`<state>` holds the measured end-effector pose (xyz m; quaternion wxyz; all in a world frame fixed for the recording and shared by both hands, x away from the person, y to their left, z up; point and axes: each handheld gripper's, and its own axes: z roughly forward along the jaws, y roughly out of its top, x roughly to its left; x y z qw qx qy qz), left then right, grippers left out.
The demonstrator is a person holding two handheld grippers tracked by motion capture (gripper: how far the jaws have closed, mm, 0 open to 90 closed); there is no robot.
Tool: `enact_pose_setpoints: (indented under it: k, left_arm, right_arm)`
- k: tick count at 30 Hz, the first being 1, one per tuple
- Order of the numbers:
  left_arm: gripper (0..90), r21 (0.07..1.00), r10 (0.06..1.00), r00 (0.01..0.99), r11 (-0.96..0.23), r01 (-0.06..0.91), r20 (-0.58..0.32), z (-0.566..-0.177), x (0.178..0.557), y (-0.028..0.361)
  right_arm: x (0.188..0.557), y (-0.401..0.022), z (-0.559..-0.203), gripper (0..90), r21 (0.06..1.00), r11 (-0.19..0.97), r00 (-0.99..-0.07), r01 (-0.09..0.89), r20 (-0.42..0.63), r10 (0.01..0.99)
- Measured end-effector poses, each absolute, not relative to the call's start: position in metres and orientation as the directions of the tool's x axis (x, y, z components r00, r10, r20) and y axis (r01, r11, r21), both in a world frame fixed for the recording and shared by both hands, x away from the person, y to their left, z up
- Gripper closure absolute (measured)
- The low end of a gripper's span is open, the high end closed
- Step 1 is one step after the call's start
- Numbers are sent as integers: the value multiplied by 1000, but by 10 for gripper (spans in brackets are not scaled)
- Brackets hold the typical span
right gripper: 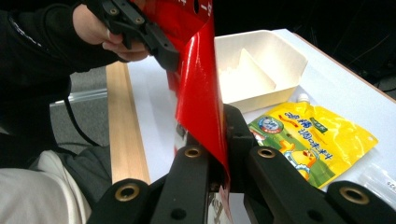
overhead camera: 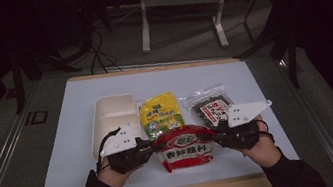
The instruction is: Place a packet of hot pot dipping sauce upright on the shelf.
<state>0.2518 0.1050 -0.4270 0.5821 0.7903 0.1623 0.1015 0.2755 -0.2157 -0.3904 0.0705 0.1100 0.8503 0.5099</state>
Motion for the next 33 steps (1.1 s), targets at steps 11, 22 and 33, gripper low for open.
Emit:
enact_pose_setpoints:
  k: [11,22,33]
  left_arm:
    - [201,960,477,877,-214,182,-60,-434,245,105]
    - [21,967,457,887,-189,171,-67,-460,233,95]
    - [21,949,435,896,-238,204,-84,-496,217,78]
  right_arm:
    - [281,-220,-376,894,896,433,-967,95,-21,255]
    - [308,-221,-355,893,916,386,-951,105,-20,308]
    - [335,-199,-347,893,914,392,-948,101,-31,318]
